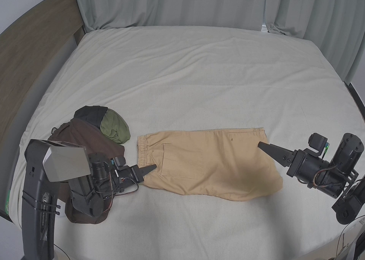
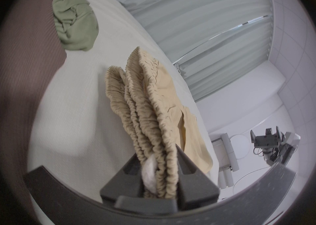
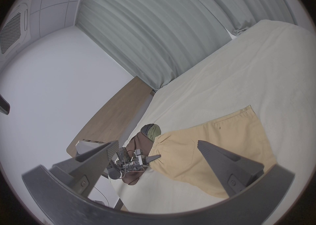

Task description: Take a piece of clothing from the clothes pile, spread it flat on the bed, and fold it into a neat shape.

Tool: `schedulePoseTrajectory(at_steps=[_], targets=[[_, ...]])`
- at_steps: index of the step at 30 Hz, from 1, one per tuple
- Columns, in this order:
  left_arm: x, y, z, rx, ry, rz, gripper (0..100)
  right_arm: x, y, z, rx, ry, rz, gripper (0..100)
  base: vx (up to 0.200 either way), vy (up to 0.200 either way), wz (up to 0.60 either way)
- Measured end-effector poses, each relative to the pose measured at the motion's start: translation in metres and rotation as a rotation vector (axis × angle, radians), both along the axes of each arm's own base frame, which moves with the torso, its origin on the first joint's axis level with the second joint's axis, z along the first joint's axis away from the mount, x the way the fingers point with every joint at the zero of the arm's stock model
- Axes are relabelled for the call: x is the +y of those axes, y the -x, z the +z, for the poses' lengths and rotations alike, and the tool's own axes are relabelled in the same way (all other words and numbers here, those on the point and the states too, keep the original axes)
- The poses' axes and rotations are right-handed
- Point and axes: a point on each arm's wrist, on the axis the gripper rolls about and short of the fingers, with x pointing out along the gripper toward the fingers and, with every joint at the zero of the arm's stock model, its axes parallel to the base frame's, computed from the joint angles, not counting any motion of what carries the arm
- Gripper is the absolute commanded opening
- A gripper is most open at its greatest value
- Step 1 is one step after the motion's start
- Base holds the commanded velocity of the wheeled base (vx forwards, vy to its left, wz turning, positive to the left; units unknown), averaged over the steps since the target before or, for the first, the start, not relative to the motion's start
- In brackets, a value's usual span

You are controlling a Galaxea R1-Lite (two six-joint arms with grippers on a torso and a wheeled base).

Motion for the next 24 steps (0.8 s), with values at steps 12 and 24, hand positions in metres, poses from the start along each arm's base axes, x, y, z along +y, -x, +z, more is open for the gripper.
schedulePoseTrajectory(at_steps=[12, 24], targets=[[0.021, 0.011, -0.003, -0.069, -0.135, 0.005, 0, 0.001, 0.000, -0.006, 0.013, 0.026, 0.004, 100, 0.000, 0.000, 0.00], [0.050, 0.022, 0.021, -0.110, -0.166, 0.042, 0, 0.003, -0.001, -0.013, 0.038, 0.040, 0.010, 100, 0.000, 0.000, 0.00]])
